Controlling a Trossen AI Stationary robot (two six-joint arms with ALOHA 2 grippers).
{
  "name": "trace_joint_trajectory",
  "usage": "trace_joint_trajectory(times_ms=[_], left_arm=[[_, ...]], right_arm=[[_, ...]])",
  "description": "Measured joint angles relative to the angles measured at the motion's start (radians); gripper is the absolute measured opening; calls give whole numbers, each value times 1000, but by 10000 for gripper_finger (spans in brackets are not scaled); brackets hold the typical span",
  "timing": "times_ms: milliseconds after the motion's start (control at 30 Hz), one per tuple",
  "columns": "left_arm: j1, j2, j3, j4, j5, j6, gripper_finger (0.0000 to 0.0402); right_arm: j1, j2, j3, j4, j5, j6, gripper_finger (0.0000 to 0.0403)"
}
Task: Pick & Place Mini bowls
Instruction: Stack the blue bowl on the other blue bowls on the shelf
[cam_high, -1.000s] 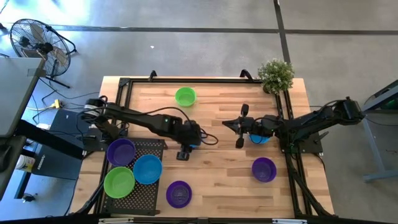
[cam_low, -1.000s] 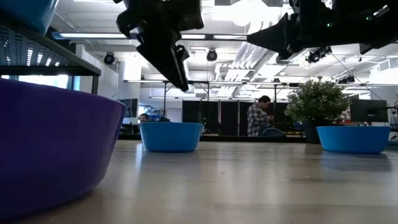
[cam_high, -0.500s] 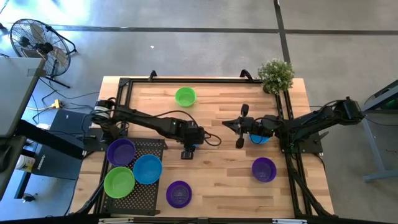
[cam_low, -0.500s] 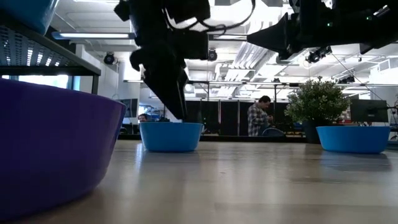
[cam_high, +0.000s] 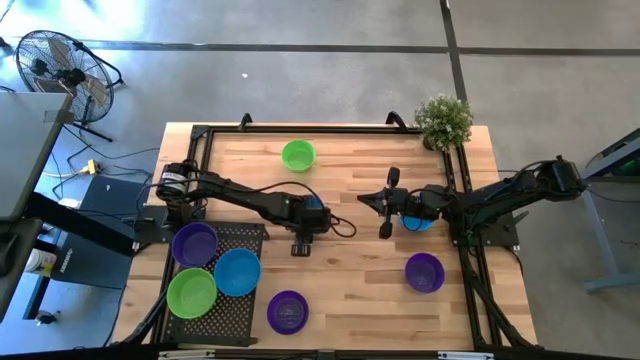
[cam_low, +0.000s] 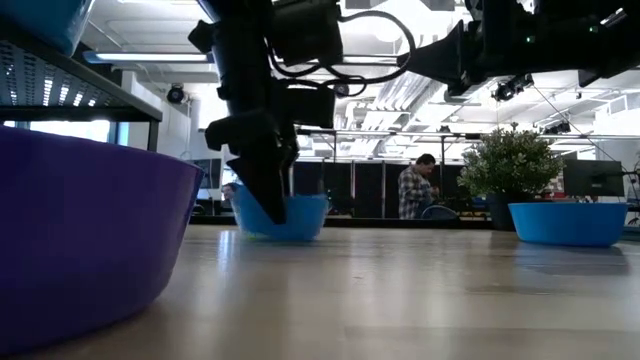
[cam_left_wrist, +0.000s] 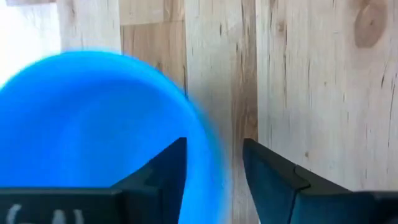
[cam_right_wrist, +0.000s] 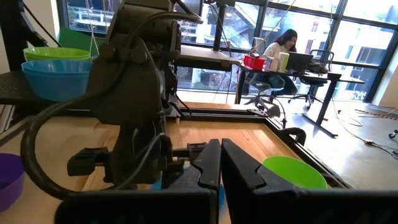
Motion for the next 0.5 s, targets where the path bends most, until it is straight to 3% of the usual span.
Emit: trace_joint_trajectory(times_ms=[500], left_arm=[[0, -1, 16, -68, -1, 63, 129]], right_arm=[[0, 0, 0, 0, -10, 0, 2]])
